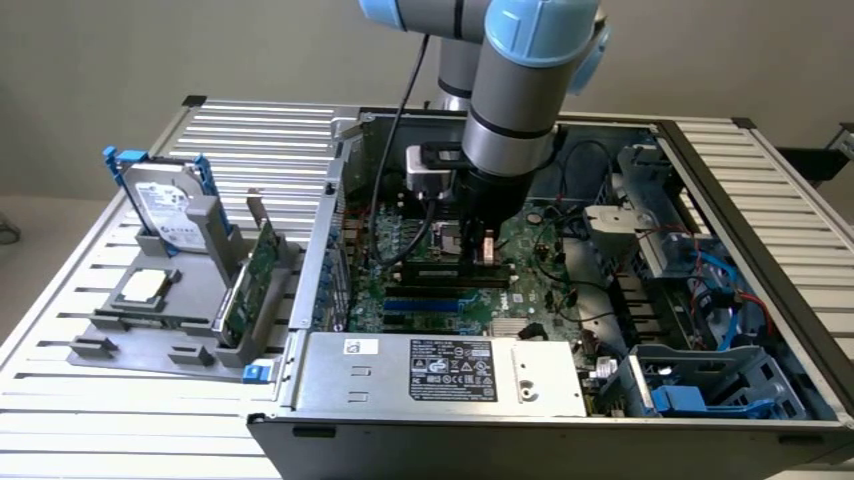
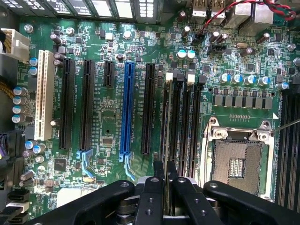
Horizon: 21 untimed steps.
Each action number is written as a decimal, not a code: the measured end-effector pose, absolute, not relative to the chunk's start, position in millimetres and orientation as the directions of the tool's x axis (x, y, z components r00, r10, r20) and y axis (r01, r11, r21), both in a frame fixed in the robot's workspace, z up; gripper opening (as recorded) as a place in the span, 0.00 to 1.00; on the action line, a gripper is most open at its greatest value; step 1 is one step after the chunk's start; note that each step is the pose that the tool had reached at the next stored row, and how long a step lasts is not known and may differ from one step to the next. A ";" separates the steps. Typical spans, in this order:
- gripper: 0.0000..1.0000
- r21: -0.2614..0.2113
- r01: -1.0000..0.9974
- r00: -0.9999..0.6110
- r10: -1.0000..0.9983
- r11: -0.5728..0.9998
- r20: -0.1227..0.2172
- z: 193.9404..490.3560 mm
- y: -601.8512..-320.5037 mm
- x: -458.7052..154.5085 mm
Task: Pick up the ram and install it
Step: 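Insert the ram into the slot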
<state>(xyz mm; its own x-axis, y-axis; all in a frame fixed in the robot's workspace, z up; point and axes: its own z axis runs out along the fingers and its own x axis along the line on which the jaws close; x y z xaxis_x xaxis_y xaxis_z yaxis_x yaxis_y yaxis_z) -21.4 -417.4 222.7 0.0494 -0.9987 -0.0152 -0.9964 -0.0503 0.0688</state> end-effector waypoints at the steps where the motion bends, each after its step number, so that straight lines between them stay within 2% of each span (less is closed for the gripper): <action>1: 0.14 0.069 -0.996 0.049 -0.999 -0.050 -0.015 222.4 -417.4 -21.3; 7: 0.14 0.070 -0.996 0.050 -0.999 -0.050 -0.015 221.2 -417.4 -19.3; 9: 0.22 0.072 -0.996 0.050 -0.999 -0.050 -0.015 221.0 -417.4 -18.6; 10: 0.22 0.073 -0.996 0.049 -0.999 -0.050 -0.015 221.0 -417.4 -18.4; 13: 0.39 0.078 -0.996 0.049 -0.999 -0.051 -0.016 220.9 -417.4 -18.1; 15: 0.39 0.081 -0.995 0.049 -0.999 -0.050 -0.016 220.9 -417.4 -18.1; 16: 0.45 0.083 -0.995 0.049 -0.999 -0.050 -0.016 220.9 -417.4 -18.1; 21: 0.47 0.090 -0.995 0.049 -0.999 -0.050 -0.016 220.9 -417.2 -18.0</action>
